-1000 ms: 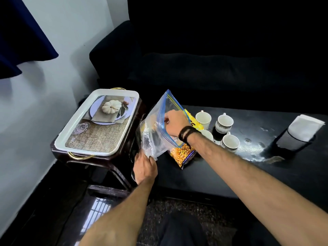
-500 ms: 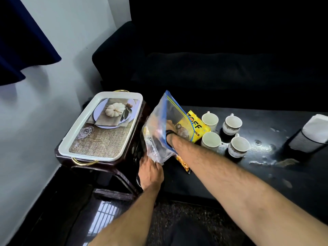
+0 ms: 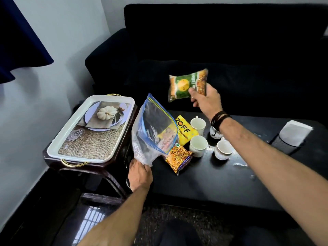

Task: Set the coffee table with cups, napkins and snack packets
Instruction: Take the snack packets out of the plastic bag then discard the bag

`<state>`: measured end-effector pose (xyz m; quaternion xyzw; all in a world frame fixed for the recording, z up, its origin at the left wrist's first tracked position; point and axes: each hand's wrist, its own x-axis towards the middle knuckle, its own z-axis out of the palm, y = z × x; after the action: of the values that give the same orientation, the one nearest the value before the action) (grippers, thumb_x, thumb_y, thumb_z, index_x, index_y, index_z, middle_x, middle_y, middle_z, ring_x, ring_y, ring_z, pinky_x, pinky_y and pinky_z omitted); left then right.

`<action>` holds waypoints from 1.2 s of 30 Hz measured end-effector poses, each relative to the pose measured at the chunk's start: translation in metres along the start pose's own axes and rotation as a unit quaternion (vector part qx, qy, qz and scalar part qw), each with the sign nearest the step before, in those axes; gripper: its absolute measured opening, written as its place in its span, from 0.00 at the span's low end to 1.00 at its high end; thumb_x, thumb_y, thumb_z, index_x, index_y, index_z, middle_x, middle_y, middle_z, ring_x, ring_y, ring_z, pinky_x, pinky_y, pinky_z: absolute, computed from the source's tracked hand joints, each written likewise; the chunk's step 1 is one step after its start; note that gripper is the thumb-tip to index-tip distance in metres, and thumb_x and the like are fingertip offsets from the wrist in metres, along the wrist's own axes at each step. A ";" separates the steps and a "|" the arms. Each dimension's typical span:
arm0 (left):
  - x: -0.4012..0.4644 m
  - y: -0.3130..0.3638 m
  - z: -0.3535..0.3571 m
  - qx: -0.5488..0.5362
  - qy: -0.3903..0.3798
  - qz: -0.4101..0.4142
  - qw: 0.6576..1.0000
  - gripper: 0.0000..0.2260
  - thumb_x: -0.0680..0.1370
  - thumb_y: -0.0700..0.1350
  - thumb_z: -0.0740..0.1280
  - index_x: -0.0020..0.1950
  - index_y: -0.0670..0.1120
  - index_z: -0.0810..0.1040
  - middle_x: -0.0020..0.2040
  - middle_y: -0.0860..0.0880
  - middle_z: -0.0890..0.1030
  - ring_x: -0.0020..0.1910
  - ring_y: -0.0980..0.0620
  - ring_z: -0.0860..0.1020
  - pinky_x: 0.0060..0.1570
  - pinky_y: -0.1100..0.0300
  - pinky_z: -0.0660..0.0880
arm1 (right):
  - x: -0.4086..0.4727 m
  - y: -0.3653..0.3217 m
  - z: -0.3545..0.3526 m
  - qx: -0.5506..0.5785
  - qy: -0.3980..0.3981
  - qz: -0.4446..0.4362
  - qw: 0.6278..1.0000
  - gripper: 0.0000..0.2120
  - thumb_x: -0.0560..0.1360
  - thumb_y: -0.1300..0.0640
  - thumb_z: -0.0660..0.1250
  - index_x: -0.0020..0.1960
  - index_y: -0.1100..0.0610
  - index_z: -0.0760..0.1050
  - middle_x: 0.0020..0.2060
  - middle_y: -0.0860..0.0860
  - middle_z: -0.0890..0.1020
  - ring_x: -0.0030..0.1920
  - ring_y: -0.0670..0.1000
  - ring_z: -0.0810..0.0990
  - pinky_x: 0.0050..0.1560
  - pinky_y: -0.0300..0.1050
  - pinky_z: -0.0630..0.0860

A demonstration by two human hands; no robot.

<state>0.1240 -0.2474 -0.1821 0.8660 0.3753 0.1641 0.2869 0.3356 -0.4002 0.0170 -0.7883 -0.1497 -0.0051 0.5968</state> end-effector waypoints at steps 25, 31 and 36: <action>0.005 -0.003 0.008 0.032 0.035 0.040 0.998 0.11 0.75 0.40 0.61 0.54 0.41 0.77 0.49 0.42 0.81 0.52 0.40 0.77 0.54 0.42 0.76 | 0.070 0.093 0.105 -0.334 -0.109 0.056 0.934 0.18 0.79 0.45 0.59 0.58 0.56 0.78 0.57 0.56 0.79 0.61 0.60 0.74 0.60 0.52 0.68; 0.011 -0.009 0.008 0.051 0.017 0.031 0.998 0.13 0.75 0.40 0.61 0.57 0.41 0.77 0.53 0.42 0.80 0.56 0.41 0.76 0.60 0.46 0.73 | 0.035 0.035 0.075 -0.026 -0.359 0.152 0.921 0.44 0.69 0.22 0.51 0.73 0.51 0.67 0.65 0.54 0.77 0.62 0.54 0.77 0.62 0.55 0.72; 0.002 -0.009 0.009 0.061 0.002 0.018 0.998 0.13 0.75 0.43 0.63 0.56 0.40 0.80 0.53 0.38 0.81 0.56 0.38 0.75 0.57 0.49 0.72 | -0.029 0.036 0.097 -0.173 -0.391 0.019 0.904 0.50 0.65 0.41 0.76 0.77 0.48 0.50 0.71 0.57 0.69 0.66 0.58 0.74 0.59 0.49 0.74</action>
<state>0.1246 -0.2438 -0.1948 0.8881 0.3698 0.1475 0.2297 0.2996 -0.3239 -0.0505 -0.8208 -0.3528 0.2886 0.3443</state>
